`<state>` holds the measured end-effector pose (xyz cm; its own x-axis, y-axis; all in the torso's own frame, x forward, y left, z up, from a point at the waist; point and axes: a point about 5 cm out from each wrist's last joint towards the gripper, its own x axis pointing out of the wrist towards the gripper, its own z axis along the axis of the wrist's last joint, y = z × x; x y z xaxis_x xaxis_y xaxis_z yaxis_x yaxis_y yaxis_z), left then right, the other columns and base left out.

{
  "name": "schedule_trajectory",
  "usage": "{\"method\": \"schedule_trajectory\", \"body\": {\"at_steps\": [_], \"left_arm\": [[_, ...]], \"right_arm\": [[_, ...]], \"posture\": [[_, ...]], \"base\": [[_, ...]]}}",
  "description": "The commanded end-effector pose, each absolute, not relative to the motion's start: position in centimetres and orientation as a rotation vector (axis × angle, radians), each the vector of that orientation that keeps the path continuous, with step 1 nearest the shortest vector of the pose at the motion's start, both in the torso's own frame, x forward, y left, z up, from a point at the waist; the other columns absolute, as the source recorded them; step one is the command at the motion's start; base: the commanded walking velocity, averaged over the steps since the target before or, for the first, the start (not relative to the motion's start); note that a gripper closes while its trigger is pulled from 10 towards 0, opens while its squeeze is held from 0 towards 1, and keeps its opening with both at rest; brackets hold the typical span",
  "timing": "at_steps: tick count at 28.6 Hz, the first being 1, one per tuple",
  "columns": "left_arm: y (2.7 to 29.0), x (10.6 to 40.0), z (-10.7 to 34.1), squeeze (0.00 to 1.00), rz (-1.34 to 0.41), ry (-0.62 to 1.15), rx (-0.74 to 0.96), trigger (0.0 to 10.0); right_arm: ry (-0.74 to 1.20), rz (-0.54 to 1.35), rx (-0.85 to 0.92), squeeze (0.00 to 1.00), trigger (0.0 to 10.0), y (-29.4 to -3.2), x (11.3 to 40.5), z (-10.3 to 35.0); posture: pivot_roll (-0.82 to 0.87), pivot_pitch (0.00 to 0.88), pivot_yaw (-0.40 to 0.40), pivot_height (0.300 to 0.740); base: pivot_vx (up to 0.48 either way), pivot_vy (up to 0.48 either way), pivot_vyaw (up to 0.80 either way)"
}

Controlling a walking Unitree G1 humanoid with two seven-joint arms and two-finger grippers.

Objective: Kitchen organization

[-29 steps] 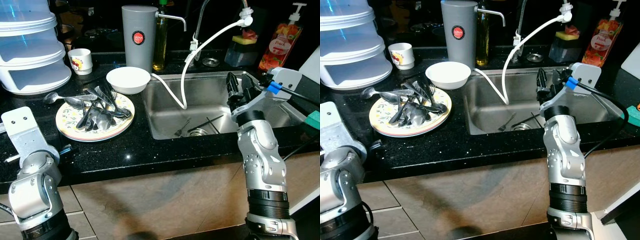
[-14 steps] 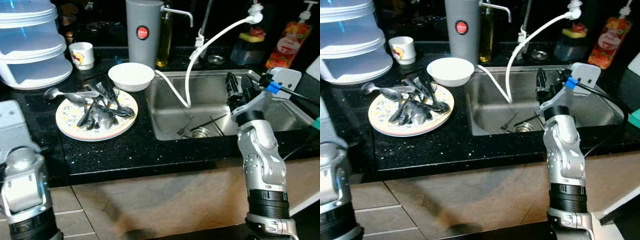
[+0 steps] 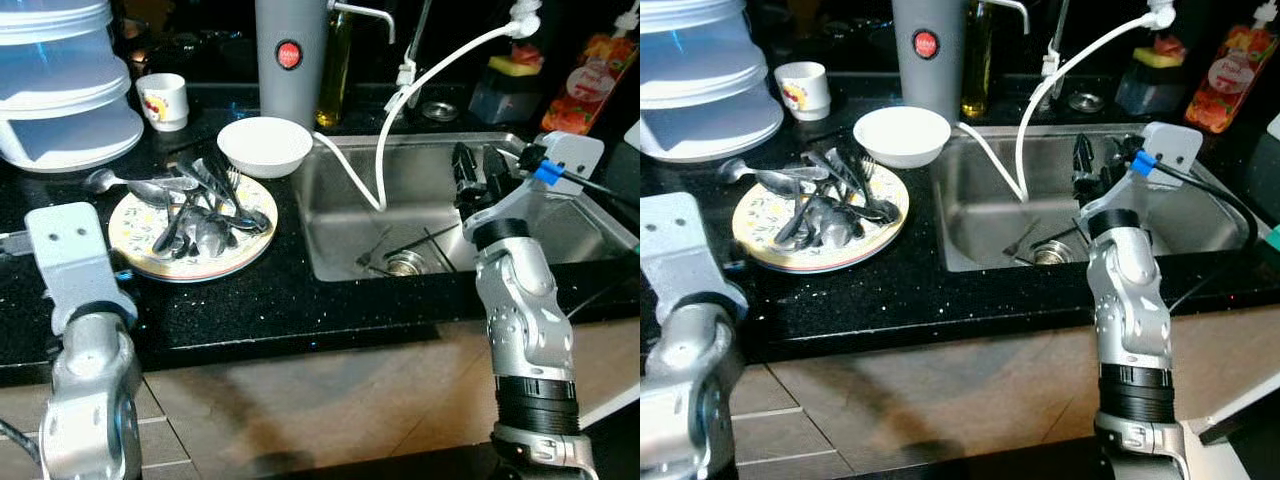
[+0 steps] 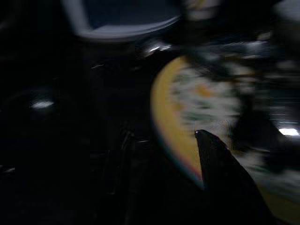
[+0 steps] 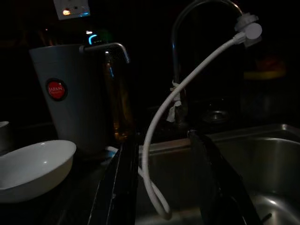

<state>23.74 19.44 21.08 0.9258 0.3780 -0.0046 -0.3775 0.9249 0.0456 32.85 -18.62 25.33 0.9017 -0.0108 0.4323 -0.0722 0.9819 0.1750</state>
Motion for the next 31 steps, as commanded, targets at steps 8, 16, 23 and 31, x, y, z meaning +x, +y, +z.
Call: {"method": "schedule_trajectory", "body": {"at_steps": [8,16,23,31], "left_arm": [[19.8,22.5,20.8,0.00,0.333,0.017,0.056,10.0],[20.8,20.0,17.9,0.00,0.351,0.180,-0.059,10.0],[20.5,20.6,17.7,0.00,0.264,0.198,0.035,10.0],[20.3,21.2,20.1,0.00,0.247,0.045,0.145,10.0]], "right_arm": [[-0.430,0.049,0.193,0.00,10.0,-18.3,33.2,25.2],[-0.417,0.081,0.188,0.00,10.0,-18.0,33.6,25.3],[-0.420,0.081,0.198,0.00,10.0,-17.7,33.6,25.2],[-0.418,0.064,0.197,0.00,10.0,-18.1,33.4,24.9]], "posture": [[0.12,0.007,-0.066,0.740],[0.15,0.020,-0.096,0.740],[0.15,0.018,-0.083,0.740],[0.14,0.024,-0.076,0.740]], "base": [[0.000,0.000,0.00],[0.000,0.000,0.00],[0.000,0.000,0.00],[0.000,0.000,0.00]]}}
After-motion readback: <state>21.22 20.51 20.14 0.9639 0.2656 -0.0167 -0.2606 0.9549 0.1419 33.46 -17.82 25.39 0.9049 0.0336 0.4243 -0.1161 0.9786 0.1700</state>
